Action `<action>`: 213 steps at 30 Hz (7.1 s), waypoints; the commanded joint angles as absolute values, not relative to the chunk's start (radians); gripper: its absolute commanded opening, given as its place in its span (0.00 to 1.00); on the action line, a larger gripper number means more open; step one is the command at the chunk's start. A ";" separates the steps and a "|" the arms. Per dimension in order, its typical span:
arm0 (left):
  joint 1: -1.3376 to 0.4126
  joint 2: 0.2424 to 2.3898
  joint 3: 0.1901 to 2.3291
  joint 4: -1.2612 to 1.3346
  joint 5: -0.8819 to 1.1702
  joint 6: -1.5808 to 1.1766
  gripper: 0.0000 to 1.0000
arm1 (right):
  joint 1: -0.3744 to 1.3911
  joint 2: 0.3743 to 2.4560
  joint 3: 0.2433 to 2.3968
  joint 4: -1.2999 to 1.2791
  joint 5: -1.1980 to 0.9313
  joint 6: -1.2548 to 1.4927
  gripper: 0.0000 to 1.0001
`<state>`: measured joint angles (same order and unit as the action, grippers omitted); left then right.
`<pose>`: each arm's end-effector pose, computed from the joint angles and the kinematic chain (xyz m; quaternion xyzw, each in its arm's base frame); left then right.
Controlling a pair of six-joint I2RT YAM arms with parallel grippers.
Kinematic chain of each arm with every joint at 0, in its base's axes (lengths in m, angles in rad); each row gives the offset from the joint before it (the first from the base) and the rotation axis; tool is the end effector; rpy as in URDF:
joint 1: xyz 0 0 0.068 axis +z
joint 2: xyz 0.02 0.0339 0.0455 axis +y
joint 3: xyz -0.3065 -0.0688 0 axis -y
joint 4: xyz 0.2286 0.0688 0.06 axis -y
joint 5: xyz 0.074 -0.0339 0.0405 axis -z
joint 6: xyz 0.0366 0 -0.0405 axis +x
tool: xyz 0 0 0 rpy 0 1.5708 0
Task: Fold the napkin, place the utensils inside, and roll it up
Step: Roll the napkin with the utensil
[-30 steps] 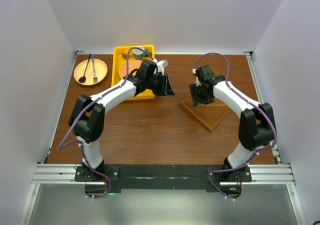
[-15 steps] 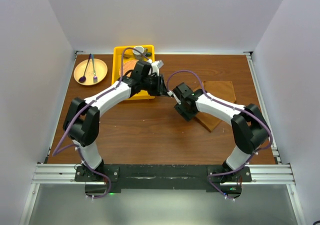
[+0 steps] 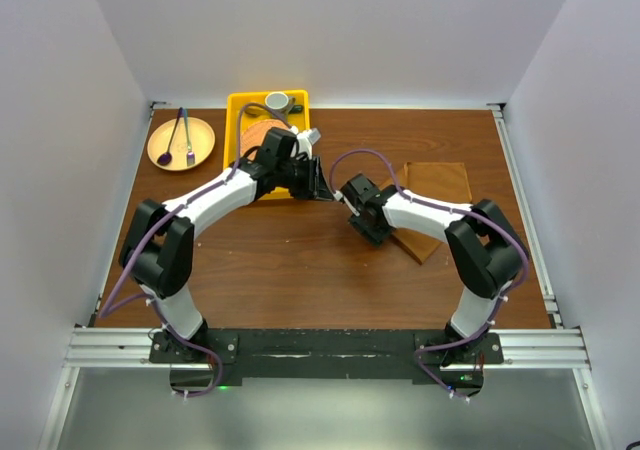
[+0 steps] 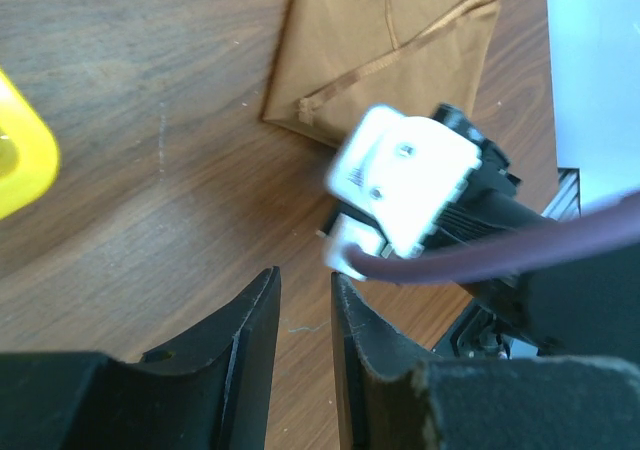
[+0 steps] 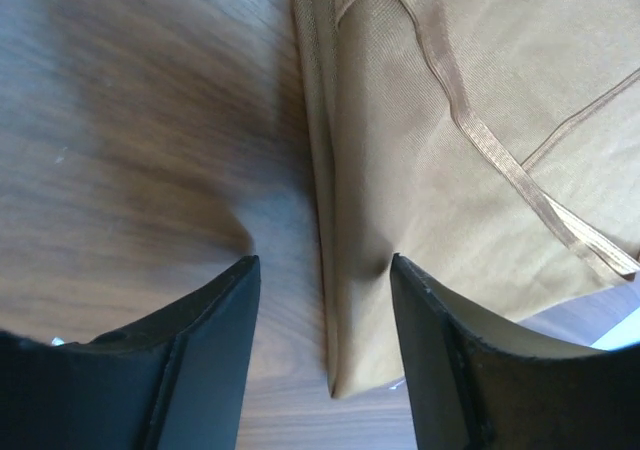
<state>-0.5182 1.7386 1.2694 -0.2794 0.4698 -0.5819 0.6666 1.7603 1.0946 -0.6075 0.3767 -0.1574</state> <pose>0.3222 -0.2028 0.2933 0.0646 0.8940 -0.3850 0.2198 0.2647 0.1912 0.2172 -0.3636 0.9013 -0.1425 0.1876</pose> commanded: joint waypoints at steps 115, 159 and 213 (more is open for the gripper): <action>-0.681 2.085 1.404 -0.199 0.278 -1.315 0.89 | 0.351 1.763 1.009 -0.399 -0.410 0.078 0.00; -0.699 2.089 1.442 -0.397 0.229 -1.371 0.01 | 0.796 1.589 0.997 -0.436 0.270 0.074 0.63; -0.690 2.105 1.427 -0.319 0.307 -1.359 0.00 | 0.925 1.870 1.040 -0.434 0.483 -0.011 0.39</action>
<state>-0.6376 2.1166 1.4277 -0.3019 0.2428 -1.2861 0.8879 1.7805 1.0431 -0.3435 0.5938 0.1524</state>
